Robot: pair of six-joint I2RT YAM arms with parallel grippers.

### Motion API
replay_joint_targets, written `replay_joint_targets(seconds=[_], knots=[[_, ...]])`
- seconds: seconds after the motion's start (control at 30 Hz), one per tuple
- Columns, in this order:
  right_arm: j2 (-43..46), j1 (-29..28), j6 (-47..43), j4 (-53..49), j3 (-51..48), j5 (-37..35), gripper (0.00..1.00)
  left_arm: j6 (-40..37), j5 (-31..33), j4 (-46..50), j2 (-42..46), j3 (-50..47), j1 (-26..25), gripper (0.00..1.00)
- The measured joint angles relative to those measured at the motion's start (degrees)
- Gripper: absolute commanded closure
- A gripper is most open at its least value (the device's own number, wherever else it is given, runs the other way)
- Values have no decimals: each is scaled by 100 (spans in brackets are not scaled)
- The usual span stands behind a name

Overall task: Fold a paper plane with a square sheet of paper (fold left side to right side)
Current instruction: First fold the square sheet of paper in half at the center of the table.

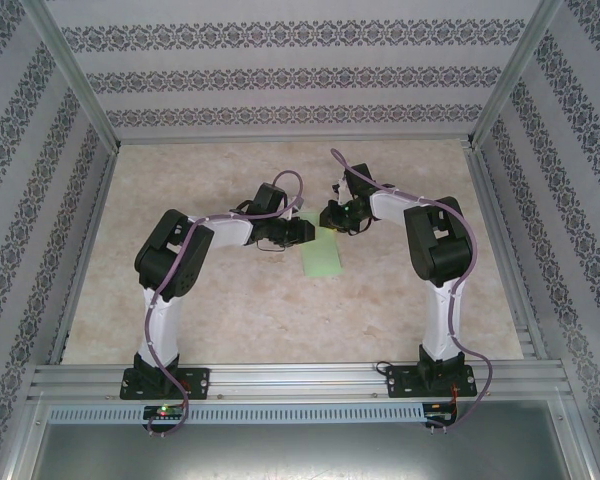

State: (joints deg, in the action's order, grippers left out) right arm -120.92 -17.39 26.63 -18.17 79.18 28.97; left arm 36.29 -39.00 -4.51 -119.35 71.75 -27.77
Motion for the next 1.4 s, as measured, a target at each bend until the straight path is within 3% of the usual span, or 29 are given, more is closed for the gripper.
replay_joint_targets(seconds=[0.63,1.4], knots=[[-15,0,-2,-245,98,-44,81,-201,61,-238,179,-472,-157,68],[-42,0,-2,-391,170,-68,81,-391,210,313,820,-984,-774,67]])
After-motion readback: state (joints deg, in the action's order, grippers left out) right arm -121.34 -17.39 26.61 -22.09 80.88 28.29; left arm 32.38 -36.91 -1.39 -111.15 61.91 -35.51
